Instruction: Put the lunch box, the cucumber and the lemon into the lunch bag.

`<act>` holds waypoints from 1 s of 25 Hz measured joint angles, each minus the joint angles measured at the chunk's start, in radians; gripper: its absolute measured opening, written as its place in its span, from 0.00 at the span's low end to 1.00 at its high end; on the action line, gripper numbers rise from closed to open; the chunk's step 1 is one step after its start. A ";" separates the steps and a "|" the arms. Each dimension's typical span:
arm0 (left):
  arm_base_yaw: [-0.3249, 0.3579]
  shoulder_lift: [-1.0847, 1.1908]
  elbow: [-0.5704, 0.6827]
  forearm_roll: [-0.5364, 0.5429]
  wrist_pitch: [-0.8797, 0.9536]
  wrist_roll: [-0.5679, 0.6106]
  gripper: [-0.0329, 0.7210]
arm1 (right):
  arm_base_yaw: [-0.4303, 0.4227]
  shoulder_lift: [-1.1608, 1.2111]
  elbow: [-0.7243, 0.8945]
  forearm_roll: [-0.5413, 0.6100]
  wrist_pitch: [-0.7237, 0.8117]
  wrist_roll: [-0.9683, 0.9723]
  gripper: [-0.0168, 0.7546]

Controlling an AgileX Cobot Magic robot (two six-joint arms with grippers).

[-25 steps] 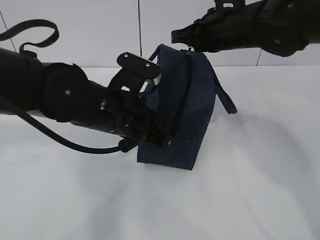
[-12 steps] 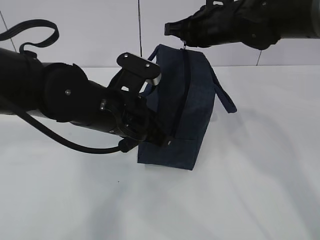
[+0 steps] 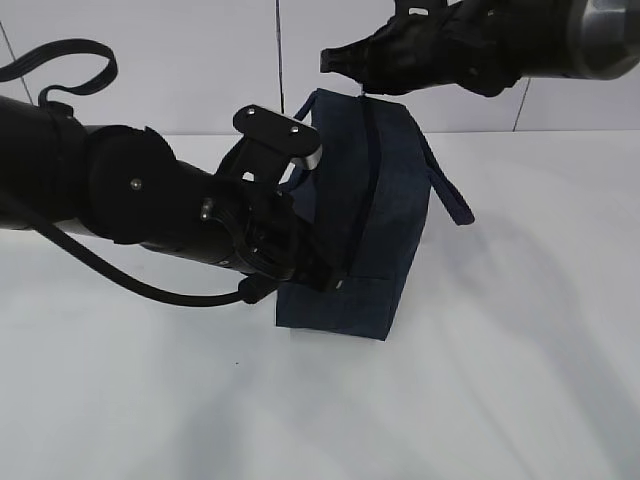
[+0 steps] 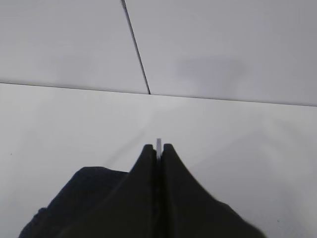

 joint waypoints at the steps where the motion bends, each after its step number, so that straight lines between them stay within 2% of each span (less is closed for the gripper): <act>1: 0.000 0.000 0.000 0.000 0.000 0.000 0.04 | 0.000 0.004 -0.006 -0.005 0.004 0.000 0.03; 6: 0.000 0.000 0.000 -0.005 0.000 0.000 0.04 | -0.006 0.025 -0.031 -0.055 0.011 0.000 0.03; 16: 0.000 0.000 0.000 -0.015 -0.006 0.002 0.04 | -0.045 0.064 -0.065 -0.067 0.020 0.001 0.03; 20: 0.000 0.000 -0.007 -0.063 0.008 0.002 0.05 | -0.047 0.064 -0.067 -0.067 0.020 0.001 0.03; 22: 0.000 0.000 -0.019 -0.095 0.036 0.002 0.09 | -0.047 0.064 -0.067 -0.060 0.020 0.001 0.03; 25: 0.010 0.000 -0.050 -0.135 0.114 0.002 0.26 | -0.047 0.064 -0.067 -0.040 0.022 0.001 0.03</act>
